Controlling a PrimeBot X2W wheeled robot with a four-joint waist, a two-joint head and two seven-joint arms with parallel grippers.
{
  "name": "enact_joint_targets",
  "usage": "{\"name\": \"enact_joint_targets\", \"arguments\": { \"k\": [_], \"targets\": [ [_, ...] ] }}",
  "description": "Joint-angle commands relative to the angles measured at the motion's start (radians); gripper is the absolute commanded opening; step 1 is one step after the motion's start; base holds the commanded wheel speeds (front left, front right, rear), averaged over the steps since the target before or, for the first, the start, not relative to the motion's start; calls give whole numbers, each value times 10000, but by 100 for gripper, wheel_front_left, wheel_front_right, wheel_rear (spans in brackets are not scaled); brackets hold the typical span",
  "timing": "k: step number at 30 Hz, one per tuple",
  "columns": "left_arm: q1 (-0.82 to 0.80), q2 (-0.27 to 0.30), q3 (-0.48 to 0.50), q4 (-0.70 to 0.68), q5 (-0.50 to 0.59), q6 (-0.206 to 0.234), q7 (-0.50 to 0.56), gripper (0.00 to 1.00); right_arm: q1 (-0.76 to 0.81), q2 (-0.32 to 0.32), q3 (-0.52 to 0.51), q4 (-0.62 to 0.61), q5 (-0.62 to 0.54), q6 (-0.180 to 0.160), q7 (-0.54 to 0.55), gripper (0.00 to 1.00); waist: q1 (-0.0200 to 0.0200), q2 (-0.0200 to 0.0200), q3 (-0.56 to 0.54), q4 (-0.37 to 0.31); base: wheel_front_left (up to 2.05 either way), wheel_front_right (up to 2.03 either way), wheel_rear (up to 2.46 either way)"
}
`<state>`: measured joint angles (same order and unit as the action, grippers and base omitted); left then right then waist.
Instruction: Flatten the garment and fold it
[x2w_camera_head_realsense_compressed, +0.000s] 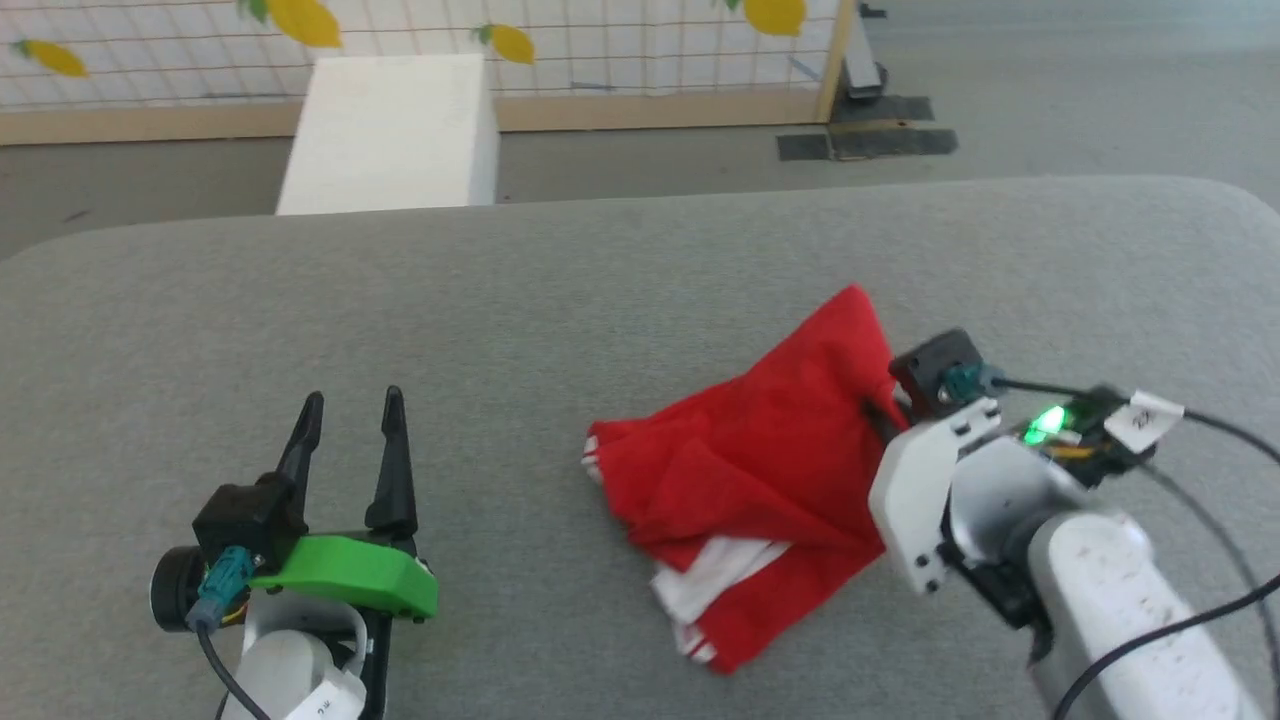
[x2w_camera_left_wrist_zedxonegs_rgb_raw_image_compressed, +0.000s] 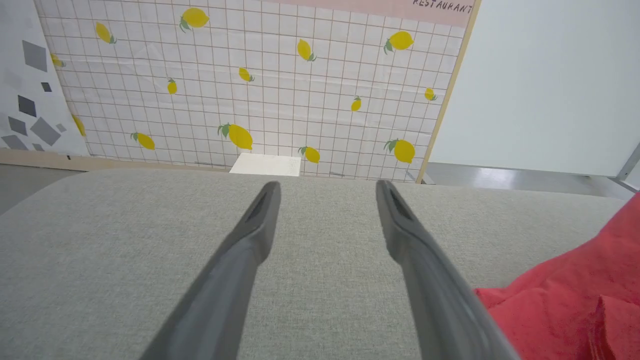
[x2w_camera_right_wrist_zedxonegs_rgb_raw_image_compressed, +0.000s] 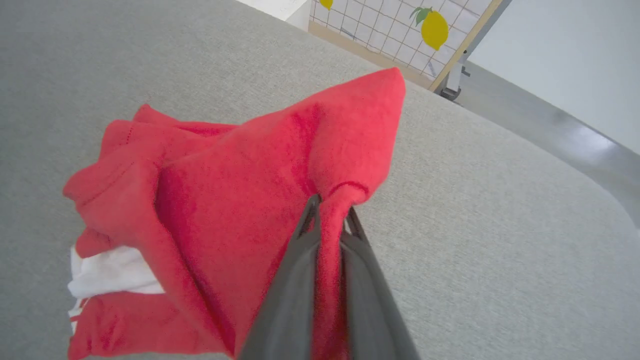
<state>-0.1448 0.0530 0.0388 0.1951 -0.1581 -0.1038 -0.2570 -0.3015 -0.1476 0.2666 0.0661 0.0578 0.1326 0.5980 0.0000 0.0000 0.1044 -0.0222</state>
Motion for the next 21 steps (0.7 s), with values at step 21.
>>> {"name": "enact_joint_targets", "arguments": {
  "k": [21],
  "targets": [
    [-1429,363,113,-936,599,-82,-47,100,-3508,-3906,-298,2822,-240,-19,-1123,0,0,0,2661,-2755,0,0,0]
  ]
}}
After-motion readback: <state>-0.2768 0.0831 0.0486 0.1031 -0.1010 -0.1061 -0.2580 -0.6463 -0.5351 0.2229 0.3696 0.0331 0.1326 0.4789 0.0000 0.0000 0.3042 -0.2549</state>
